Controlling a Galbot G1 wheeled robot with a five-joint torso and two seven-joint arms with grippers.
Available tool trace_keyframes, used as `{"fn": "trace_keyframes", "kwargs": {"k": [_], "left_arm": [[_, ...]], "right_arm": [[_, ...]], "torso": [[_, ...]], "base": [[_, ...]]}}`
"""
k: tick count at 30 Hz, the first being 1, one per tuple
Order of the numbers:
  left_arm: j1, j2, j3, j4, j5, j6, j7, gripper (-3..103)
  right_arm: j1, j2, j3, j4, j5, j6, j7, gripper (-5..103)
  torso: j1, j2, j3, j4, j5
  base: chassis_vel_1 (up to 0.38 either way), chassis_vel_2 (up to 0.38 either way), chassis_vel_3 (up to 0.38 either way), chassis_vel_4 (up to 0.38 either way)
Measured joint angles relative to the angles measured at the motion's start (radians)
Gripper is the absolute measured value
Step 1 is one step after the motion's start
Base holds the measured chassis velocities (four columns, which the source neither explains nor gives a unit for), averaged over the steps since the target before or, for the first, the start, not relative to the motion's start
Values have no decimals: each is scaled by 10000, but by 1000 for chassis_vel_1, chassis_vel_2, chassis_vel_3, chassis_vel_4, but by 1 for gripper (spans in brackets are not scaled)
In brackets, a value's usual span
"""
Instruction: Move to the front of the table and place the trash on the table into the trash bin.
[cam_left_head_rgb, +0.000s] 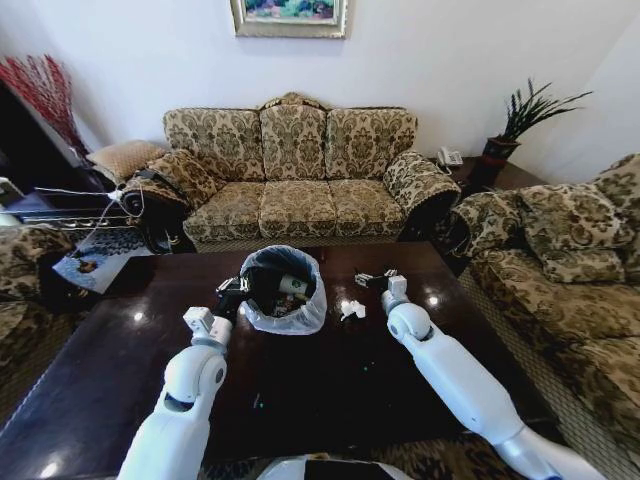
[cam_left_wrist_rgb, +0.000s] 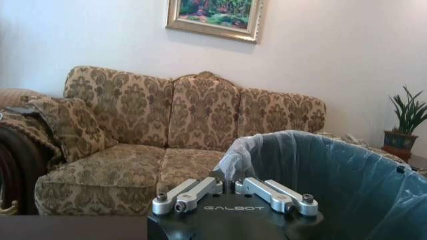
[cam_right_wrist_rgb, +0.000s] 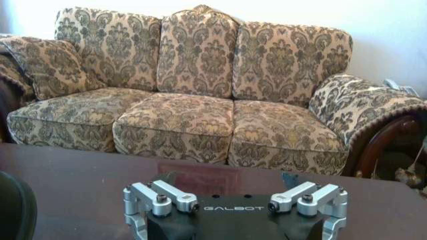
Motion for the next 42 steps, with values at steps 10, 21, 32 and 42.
{"fn": "trace_keyframes", "kwargs": {"k": [10,21,32,42], "left_arm": [[0,0,0,2,0,1,0,3],[1,0,0,2,1,1,0,3],[80,148,-22,-121,255,7,-110,3],[117,229,-67,-199,213,-145,-164,3]], "right_arm": [[1,0,0,6,0,4,4,100],[1,0,0,6,0,4,8,100],[-35,2,58,85,-11,2,6,100],[-1749,332,2374,2655,-792,-686,-716,100]], "torso": [[0,1,0,0,0],[1,1,0,0,0],[2,1,1,-2,0],[0,2,-1,-4,0]], "base": [[0,0,0,0],[0,0,0,0],[0,0,0,0],[0,0,0,0]]}}
